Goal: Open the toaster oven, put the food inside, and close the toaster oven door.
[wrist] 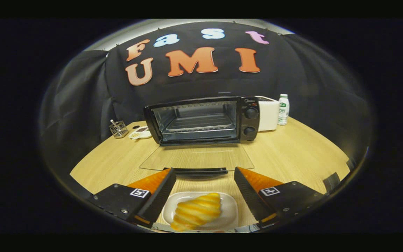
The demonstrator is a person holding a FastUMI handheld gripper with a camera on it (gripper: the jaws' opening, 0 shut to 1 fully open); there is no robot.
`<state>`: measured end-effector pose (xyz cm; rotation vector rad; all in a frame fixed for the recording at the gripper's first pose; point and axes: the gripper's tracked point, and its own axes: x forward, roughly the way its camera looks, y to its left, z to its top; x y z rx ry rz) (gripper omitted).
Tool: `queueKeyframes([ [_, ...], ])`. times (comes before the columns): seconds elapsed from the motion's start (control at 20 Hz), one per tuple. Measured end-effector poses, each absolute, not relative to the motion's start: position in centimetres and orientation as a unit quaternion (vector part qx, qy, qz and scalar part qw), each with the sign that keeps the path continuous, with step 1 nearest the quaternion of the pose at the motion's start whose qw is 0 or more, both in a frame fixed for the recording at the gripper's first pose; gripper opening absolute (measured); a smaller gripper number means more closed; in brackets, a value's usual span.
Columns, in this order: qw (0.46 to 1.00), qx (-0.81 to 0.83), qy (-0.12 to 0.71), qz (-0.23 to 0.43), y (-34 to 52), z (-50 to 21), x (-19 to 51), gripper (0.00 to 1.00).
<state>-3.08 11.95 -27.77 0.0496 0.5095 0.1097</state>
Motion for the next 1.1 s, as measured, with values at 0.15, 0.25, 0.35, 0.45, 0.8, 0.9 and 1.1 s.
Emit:
queueKeyframes([
  [0.15,0.972,0.014,0.234,0.030,11.7,-28.2,-6.3,0.99],
  [0.25,0.972,0.012,0.233,0.017,12.1,-29.2,-8.6,0.99],
  [0.35,0.974,0.005,0.227,0.011,12.9,-29.7,-10.6,0.99],
  [0.45,0.977,-0.019,0.210,-0.004,13.1,-29.9,-11.6,0.99],
  [0.8,0.967,-0.013,0.254,-0.022,13.4,-34.7,-13.3,0.99],
  [0.9,0.964,-0.008,0.266,-0.023,13.6,-35.8,-13.4,0.99],
  [1.1,0.958,-0.011,0.288,-0.016,14.2,-37.4,-13.7,0.83],
])
